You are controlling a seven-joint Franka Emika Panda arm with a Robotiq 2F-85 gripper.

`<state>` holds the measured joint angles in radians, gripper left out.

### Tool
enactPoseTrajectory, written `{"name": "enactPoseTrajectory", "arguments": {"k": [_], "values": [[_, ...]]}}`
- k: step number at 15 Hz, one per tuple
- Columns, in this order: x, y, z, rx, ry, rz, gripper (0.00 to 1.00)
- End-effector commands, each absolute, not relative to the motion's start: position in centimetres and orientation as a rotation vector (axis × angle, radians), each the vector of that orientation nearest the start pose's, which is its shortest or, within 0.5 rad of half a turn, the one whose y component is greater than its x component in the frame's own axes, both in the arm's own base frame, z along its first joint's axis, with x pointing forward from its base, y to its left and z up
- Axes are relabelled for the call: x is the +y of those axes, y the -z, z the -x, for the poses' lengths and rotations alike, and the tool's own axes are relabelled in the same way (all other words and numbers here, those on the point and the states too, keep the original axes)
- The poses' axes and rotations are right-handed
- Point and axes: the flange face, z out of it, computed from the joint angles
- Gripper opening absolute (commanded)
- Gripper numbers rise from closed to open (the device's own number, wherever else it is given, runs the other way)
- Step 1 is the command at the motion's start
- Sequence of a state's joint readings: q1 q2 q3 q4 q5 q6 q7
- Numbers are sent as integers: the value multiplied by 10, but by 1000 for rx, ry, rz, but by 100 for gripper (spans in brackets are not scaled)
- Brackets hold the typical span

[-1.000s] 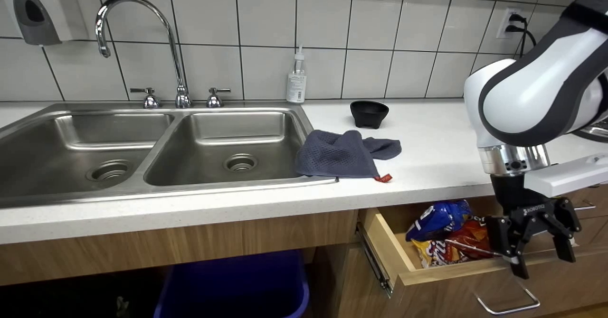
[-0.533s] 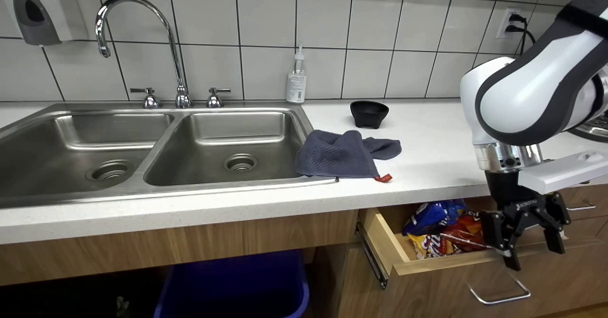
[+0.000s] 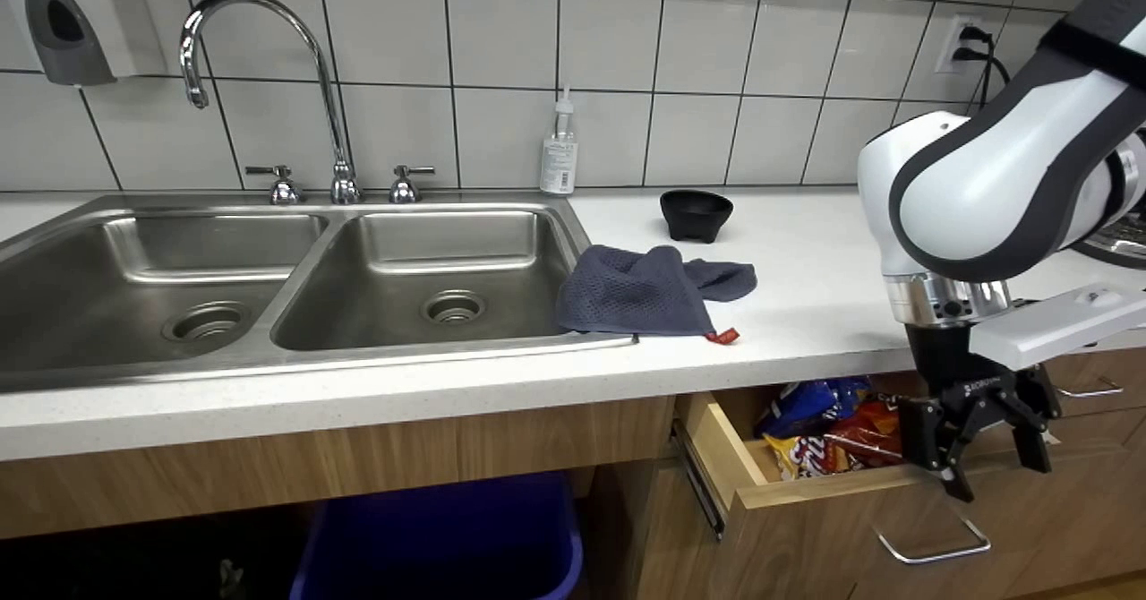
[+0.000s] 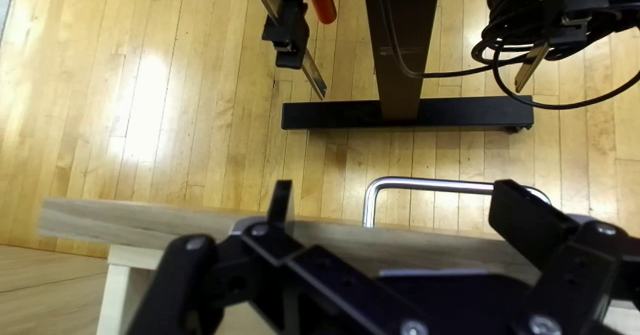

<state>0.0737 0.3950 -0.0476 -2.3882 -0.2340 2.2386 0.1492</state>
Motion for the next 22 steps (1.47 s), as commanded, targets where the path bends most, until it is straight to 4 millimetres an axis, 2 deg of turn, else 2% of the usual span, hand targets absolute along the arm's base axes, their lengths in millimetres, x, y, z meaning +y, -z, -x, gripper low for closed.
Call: {"name": "enactPoseTrajectory", "arguments": {"k": [1,22], "values": [[-2,-116,-448,-139,-811,3256,100],[-8,-120,-497,-152,-709,3259,100]]}}
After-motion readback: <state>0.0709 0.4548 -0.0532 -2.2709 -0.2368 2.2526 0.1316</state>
